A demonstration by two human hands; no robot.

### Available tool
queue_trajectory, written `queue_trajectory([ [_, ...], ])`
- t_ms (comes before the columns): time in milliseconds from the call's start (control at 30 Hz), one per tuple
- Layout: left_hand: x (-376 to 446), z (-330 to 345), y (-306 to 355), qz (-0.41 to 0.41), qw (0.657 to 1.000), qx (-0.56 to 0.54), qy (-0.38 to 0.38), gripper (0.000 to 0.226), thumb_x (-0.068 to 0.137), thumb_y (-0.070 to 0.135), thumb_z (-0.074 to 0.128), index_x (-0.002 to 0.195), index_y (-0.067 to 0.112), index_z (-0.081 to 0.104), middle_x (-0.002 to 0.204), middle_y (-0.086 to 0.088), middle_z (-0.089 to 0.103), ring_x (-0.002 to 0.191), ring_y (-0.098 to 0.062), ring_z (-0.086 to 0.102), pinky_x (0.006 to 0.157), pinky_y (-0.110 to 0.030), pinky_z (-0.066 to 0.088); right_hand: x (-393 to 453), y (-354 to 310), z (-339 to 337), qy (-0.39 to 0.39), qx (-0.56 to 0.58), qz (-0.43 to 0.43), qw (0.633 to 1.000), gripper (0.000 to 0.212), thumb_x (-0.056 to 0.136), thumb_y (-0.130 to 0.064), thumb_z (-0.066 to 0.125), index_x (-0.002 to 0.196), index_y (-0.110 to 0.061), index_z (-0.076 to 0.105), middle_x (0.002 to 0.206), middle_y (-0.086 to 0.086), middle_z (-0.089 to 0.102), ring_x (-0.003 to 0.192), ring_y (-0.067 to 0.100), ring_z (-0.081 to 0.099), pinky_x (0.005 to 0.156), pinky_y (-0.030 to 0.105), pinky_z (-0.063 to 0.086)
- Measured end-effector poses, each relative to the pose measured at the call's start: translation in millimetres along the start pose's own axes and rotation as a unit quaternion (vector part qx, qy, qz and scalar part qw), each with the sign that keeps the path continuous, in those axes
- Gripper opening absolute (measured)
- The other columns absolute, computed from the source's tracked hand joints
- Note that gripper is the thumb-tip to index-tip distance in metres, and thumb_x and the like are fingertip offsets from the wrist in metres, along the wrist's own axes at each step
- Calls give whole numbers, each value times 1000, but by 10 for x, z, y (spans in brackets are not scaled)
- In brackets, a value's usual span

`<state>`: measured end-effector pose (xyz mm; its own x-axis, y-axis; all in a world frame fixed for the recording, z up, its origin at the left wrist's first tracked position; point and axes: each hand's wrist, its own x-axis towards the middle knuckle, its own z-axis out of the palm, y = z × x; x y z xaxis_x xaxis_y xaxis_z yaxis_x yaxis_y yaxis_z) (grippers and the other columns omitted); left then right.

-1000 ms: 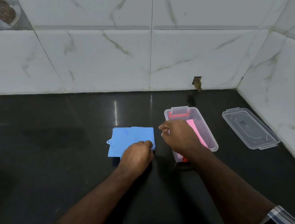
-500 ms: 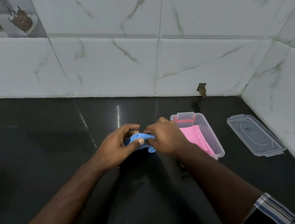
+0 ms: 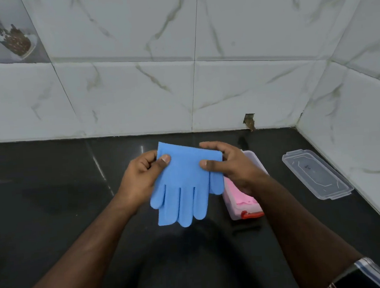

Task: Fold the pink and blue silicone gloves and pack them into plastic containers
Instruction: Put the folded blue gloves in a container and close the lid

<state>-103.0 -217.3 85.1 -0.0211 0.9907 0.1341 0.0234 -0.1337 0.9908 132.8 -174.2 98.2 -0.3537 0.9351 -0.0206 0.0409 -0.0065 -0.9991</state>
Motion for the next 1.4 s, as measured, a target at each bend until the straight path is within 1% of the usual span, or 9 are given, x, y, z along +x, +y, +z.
queue_trajectory([
  [200, 46, 249, -68, -126, 962, -243, 17, 35, 95, 31, 64, 112, 1, 69, 114, -25, 71, 102, -40, 71, 80, -48, 60, -176, 207, 76, -87, 276, 47, 956, 47, 90, -26, 66, 133, -8, 57, 137, 19, 58, 126, 36, 56, 104, 54, 45],
  [300, 94, 393, -198, -205, 949, -226, 79, 40, 97, 29, 63, 118, -4, 65, 111, -24, 73, 103, -41, 71, 88, -56, 57, -193, 300, 26, -30, 230, 79, 970, 44, 90, -19, 67, 132, -9, 56, 128, 17, 65, 117, 35, 63, 99, 54, 49],
  [367, 103, 453, -271, -240, 953, -164, 84, 37, 97, 31, 63, 114, -1, 68, 104, -19, 76, 95, -35, 74, 73, -48, 62, -200, 369, -85, 51, 160, 104, 980, 45, 87, -10, 68, 130, -15, 55, 119, 10, 70, 107, 31, 68, 93, 52, 54],
  [600, 193, 649, -169, -274, 955, -89, -70, 33, 99, 29, 61, 127, 12, 63, 110, -14, 76, 97, -31, 75, 75, -47, 63, -304, 363, -519, 110, 38, 79, 990, 53, 90, -9, 63, 134, -36, 52, 126, -9, 60, 111, 14, 63, 97, 42, 54],
  [733, 278, 857, -85, -259, 954, -118, -95, 73, 93, 12, 69, 148, 40, 29, 114, -12, 75, 100, -30, 74, 71, -42, 63, -344, 280, -834, 137, -38, 55, 988, 43, 90, -17, 68, 127, -35, 56, 127, -8, 56, 110, 10, 61, 96, 37, 53],
  [800, 328, 1003, -53, -251, 957, -100, -105, 79, 92, 6, 69, 153, 35, 27, 116, -10, 74, 102, -28, 73, 73, -40, 63, -355, 249, -959, 129, -63, 41, 989, 46, 84, -20, 75, 123, -34, 56, 119, -13, 61, 102, 4, 65, 87, 26, 55],
  [933, 481, 1300, -58, -236, 967, -4, -93, 58, 90, -1, 69, 142, 14, 49, 119, -9, 72, 101, -22, 74, 80, -44, 62, -297, 287, -1155, 173, -191, 51, 965, 59, 77, -15, 79, 131, -25, 56, 122, -4, 62, 106, 14, 63, 95, 37, 52],
  [1167, 656, 1583, -250, -175, 947, 253, -97, 63, 87, 6, 72, 145, 9, 47, 127, -13, 62, 101, -30, 70, 82, -48, 61, -199, 447, -1138, 149, -403, 62, 901, 59, 82, -14, 65, 139, -16, 49, 134, 4, 59, 119, 21, 57, 95, 27, 41],
  [1400, 767, 1700, -364, -64, 818, 550, -155, 62, 89, 31, 67, 147, 26, 46, 139, -3, 60, 122, -26, 57, 103, -30, 41, -168, 531, -1031, 90, -491, 46, 865, 27, 92, -16, 51, 118, -10, 55, 115, 10, 62, 103, 27, 61, 88, 39, 51],
])
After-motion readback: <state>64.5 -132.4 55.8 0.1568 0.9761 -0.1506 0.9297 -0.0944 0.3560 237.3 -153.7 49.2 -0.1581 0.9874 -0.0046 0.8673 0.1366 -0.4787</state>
